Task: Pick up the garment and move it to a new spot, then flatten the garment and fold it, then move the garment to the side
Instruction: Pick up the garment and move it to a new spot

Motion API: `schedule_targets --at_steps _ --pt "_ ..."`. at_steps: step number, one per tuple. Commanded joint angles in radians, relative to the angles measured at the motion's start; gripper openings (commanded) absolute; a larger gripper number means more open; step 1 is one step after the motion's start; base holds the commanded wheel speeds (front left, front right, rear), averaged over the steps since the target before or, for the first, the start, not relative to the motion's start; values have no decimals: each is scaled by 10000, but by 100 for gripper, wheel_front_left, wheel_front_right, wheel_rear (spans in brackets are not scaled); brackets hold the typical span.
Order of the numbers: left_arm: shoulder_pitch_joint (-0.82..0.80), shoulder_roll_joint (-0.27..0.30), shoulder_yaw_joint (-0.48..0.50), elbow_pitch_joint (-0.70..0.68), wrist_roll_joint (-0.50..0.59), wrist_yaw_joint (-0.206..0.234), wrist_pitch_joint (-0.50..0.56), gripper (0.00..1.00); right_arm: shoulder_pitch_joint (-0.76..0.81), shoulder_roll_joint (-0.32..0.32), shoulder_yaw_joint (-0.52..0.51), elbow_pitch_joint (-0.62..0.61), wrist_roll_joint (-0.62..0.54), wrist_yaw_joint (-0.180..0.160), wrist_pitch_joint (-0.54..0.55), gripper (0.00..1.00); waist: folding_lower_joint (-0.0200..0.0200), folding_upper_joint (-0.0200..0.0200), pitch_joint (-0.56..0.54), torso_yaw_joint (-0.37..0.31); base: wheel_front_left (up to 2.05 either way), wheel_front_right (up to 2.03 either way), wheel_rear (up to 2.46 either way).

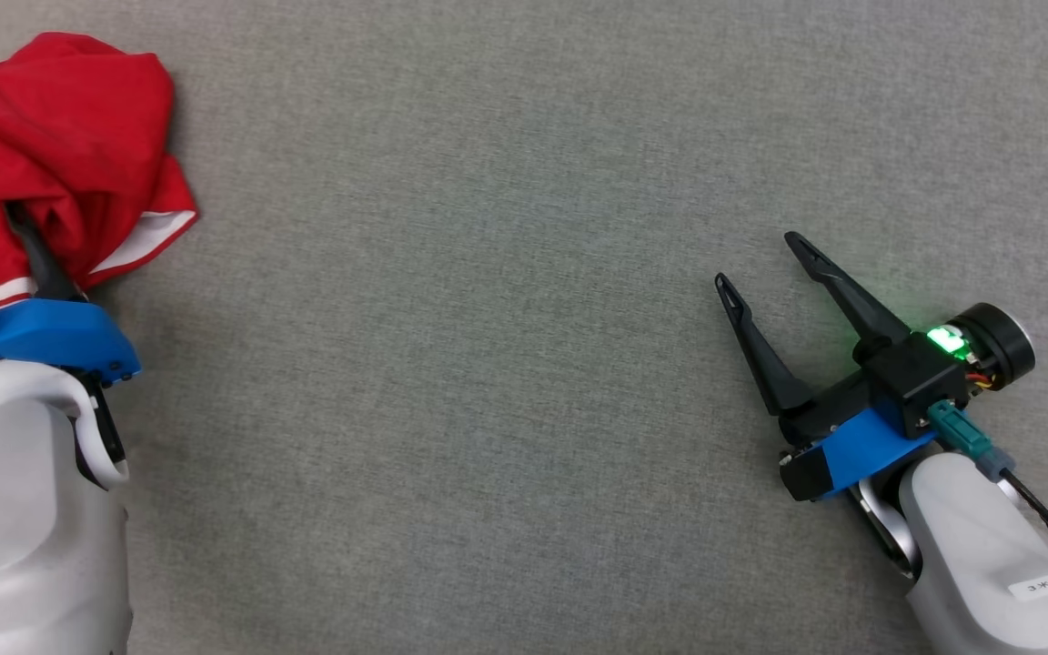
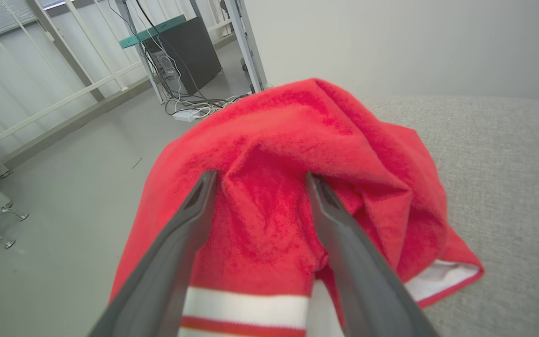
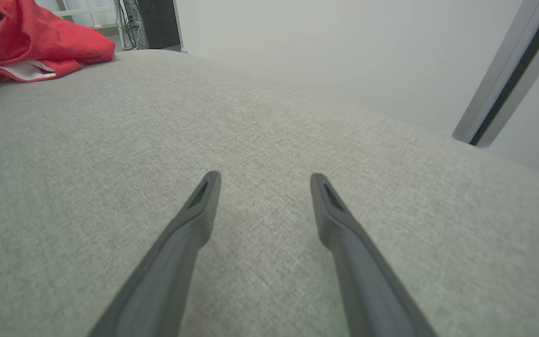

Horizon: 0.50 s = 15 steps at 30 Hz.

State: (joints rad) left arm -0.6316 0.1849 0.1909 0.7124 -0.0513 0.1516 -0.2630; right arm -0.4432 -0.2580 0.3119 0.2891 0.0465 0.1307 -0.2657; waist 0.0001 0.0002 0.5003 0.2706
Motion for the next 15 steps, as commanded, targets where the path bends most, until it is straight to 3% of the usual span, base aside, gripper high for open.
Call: schedule_targets --at_steps 1,5,6,7,15 --pt "-147 23 71 149 4 68 -28 100 89 -169 -65 150 30 0 23 100 -1 -2 26 -40 0 0 0" --pt "-526 178 156 635 -163 -18 -28 100 132 -148 -151 188 111 0 24 100 -1 -2 135 -217 0 0 0" --pt "-571 177 173 774 -237 -110 -28 29 136 -127 -201 226 135 0 26 100 -1 -2 141 -250 0 0 0" --pt "-660 167 231 855 -312 -169 -28 0 130 -112 -217 246 148 0 26 100 -1 -2 140 -273 0 0 0" --pt "-1062 214 366 240 -632 -1083 -29 0 271 318 -574 333 181 1 17 100 -1 -2 -474 -494 0 0 0"
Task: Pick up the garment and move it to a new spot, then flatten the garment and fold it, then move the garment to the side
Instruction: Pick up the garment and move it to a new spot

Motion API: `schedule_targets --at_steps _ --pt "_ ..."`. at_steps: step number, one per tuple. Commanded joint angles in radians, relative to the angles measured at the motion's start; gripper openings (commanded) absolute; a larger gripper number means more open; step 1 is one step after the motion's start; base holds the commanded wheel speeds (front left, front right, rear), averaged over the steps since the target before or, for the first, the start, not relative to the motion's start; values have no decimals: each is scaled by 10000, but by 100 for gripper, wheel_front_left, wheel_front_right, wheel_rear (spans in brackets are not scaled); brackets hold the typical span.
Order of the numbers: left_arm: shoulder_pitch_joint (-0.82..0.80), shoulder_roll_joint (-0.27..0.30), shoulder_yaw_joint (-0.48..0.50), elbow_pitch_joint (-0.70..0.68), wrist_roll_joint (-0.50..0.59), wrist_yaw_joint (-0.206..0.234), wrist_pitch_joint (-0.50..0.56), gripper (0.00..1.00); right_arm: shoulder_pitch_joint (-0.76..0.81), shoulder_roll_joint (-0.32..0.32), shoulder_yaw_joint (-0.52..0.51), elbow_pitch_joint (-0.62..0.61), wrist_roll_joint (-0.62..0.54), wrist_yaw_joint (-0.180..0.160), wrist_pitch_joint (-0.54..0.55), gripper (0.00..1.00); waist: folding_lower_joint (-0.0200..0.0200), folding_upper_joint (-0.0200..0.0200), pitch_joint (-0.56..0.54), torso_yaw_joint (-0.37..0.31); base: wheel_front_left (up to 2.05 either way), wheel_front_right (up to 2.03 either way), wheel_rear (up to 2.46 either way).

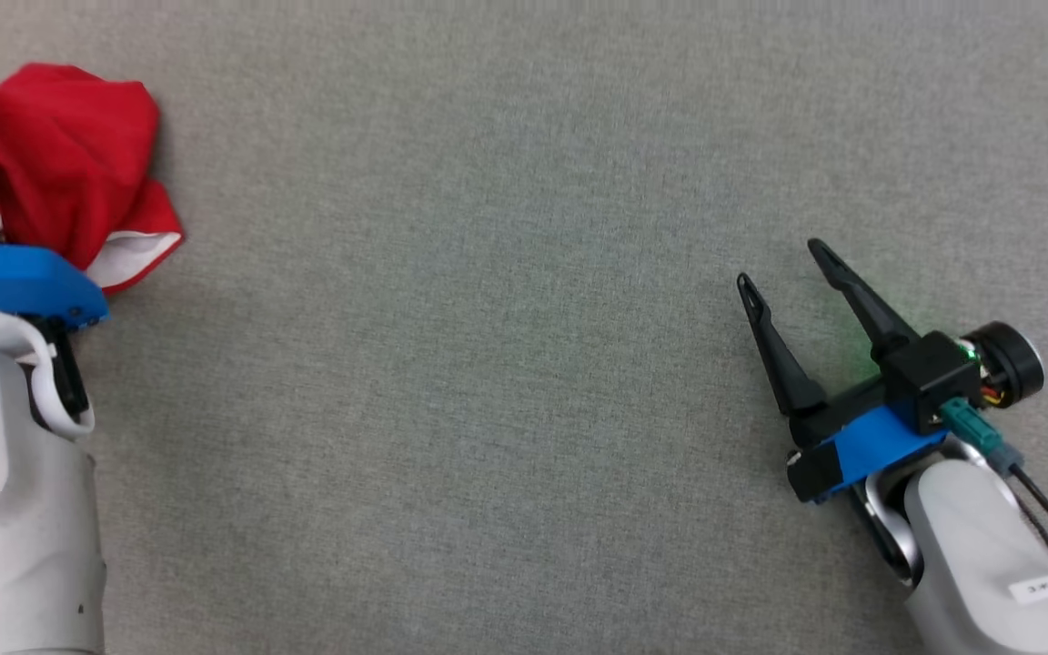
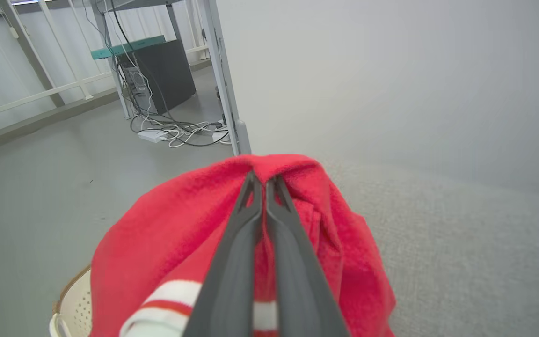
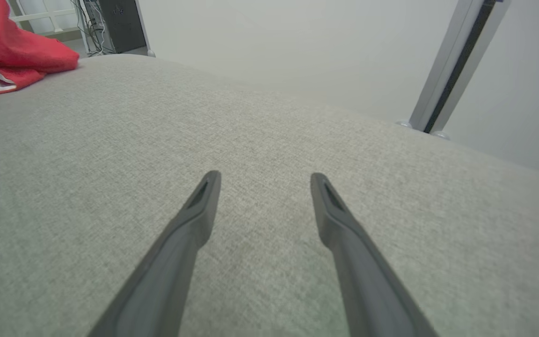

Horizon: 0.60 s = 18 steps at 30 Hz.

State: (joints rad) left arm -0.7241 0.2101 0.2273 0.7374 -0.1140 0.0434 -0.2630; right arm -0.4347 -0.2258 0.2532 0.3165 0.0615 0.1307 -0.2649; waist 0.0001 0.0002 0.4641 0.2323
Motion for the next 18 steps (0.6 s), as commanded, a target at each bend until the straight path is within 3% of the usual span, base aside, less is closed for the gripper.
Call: schedule_targets --at_steps 1,9,18 --pt "-191 -61 -57 -220 49 -107 -29 0 244 83 -84 117 23 1 7 100 -1 -2 -276 -142 0 0 0" --pt "-302 -744 -1046 -1504 554 -778 -28 0 760 765 -484 606 -24 1 3 100 -1 -2 -1544 -835 0 0 0" --pt "-95 -1445 -2516 -2060 441 -1424 -28 0 1101 1270 -571 808 -26 1 3 100 -1 -2 -2383 -2481 0 0 0"
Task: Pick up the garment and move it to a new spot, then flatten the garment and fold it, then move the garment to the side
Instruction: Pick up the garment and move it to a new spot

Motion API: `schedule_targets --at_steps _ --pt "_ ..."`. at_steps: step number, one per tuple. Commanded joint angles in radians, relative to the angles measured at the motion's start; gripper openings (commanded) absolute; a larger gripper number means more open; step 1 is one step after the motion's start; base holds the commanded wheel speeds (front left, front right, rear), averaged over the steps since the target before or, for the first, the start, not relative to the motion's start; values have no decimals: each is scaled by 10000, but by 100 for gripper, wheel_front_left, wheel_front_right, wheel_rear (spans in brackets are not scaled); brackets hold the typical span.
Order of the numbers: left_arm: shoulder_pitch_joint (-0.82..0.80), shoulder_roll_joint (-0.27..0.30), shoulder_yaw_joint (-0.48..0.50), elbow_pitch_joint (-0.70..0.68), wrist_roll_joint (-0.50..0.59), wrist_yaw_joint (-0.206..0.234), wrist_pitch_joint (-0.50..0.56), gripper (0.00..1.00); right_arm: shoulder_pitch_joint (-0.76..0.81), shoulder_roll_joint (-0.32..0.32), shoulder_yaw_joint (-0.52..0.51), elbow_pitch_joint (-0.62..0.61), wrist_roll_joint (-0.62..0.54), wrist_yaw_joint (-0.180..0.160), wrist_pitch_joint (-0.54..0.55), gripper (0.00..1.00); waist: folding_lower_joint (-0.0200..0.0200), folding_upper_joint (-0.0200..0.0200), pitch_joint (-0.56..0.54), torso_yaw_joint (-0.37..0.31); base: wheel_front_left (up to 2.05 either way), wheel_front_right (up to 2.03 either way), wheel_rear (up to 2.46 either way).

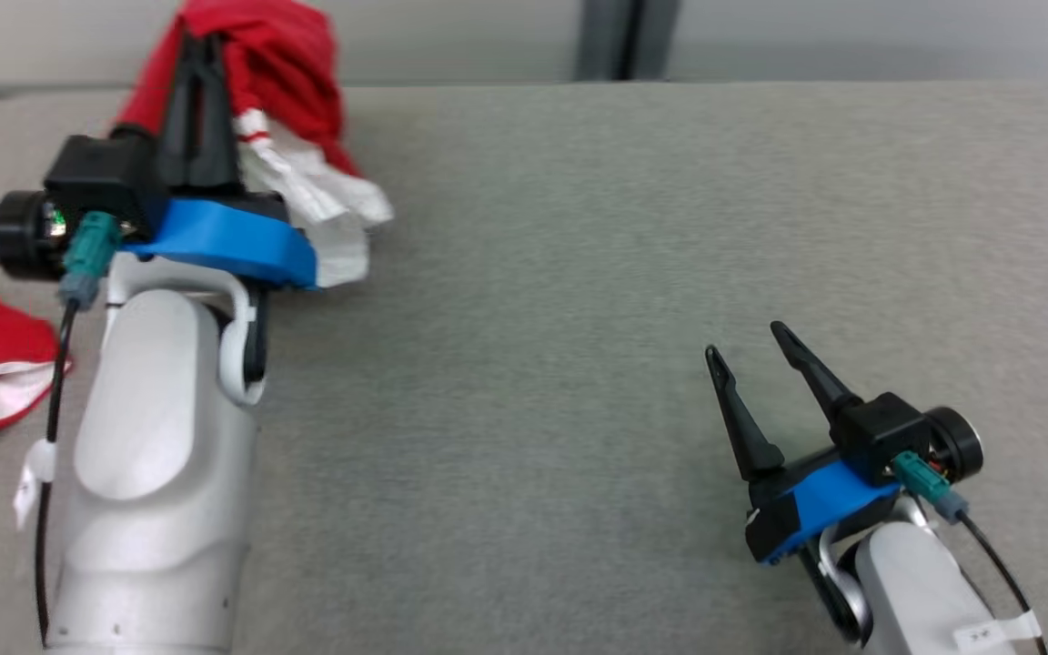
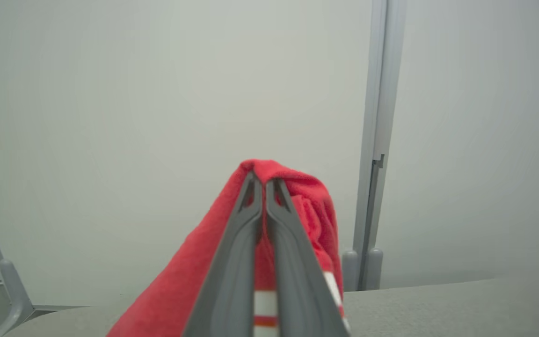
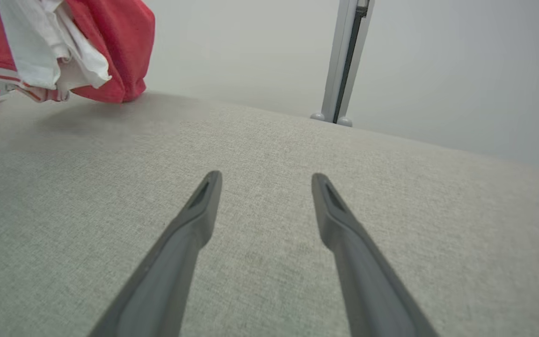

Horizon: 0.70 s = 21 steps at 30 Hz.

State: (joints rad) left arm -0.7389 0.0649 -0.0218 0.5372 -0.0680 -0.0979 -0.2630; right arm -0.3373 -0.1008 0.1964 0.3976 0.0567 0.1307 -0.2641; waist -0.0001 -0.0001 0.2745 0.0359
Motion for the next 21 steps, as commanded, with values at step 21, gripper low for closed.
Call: schedule_targets --at_steps 21 --pt "1717 -122 -5246 139 -3164 738 -28 3 500 360 -220 248 137 1 -5 100 1 1 -714 -2518 0 0 0"
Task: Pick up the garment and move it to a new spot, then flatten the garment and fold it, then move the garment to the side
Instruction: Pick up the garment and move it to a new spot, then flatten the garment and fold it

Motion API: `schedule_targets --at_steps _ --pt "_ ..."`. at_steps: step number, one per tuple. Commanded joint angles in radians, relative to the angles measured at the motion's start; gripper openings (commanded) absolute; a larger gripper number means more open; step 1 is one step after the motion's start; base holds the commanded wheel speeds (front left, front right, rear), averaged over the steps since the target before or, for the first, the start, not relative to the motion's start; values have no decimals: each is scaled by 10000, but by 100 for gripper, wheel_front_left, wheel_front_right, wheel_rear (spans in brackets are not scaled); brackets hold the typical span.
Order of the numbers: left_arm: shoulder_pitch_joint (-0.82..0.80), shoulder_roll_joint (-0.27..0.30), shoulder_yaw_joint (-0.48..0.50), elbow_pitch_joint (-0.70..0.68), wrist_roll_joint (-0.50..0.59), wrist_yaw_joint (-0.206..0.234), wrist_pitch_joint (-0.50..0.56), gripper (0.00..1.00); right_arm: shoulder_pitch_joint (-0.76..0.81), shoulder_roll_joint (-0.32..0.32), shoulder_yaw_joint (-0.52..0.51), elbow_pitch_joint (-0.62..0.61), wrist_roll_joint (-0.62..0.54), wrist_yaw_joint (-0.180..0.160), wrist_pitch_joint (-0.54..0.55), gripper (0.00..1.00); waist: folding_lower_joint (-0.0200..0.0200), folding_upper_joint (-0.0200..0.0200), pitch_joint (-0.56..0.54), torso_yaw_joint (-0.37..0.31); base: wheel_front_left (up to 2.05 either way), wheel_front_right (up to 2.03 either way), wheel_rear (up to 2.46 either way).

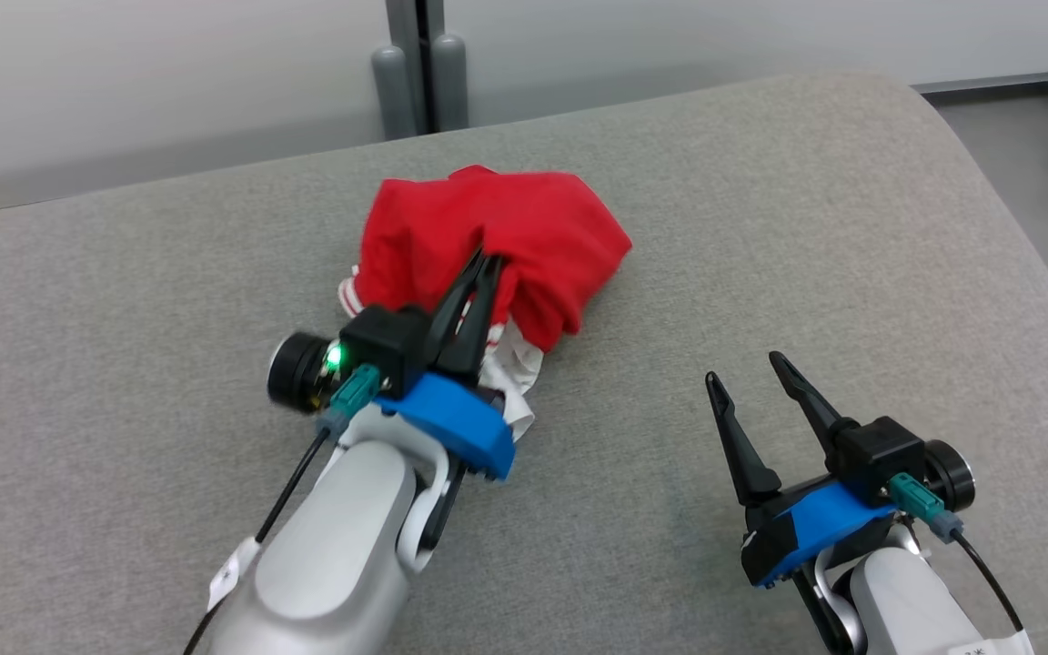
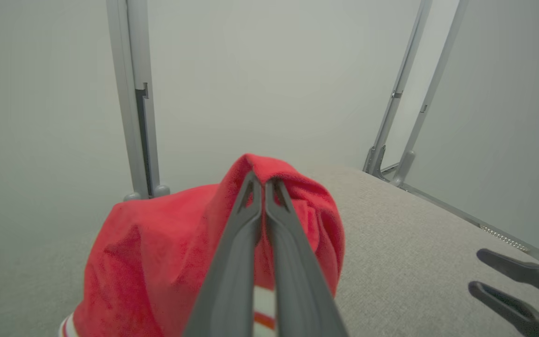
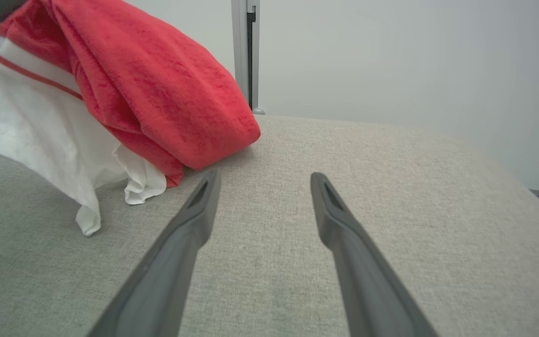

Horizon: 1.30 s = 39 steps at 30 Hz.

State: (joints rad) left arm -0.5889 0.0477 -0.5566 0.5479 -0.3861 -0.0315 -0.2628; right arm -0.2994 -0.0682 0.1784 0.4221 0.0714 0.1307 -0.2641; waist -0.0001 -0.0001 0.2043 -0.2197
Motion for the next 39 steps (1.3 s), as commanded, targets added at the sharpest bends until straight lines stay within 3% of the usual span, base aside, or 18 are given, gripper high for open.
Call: schedule_targets --at_steps 1,2,11,20,25,30,39 --pt "390 44 177 130 109 155 -30 85 162 47 -61 -6 -4 1 -5 100 1 1 -46 101 0 0 0" --pt "624 38 262 261 165 241 -30 100 201 58 -73 -24 -1 1 -5 100 1 1 -88 167 0 0 0" --pt "3147 297 2795 -168 639 767 -30 100 557 120 -163 -15 -7 1 -5 100 1 1 -737 765 0 0 0" --pt "5472 79 5028 -1597 1286 672 -30 100 1116 154 -190 123 -58 1 -5 100 1 1 -1483 1225 0 0 0" --pt "5846 32 5186 -1735 1432 482 -30 100 1269 163 -131 148 -25 1 -5 100 1 1 -1501 1344 0 0 0" --pt "5503 27 4675 -1757 1162 466 -30 100 946 138 -122 265 -78 1 -5 100 1 1 -1220 1691 0 0 0" --pt "4950 28 3788 -1802 721 674 -29 100 -8 -194 919 1562 207 1 -5 100 1 1 -394 3066 0 0 0"
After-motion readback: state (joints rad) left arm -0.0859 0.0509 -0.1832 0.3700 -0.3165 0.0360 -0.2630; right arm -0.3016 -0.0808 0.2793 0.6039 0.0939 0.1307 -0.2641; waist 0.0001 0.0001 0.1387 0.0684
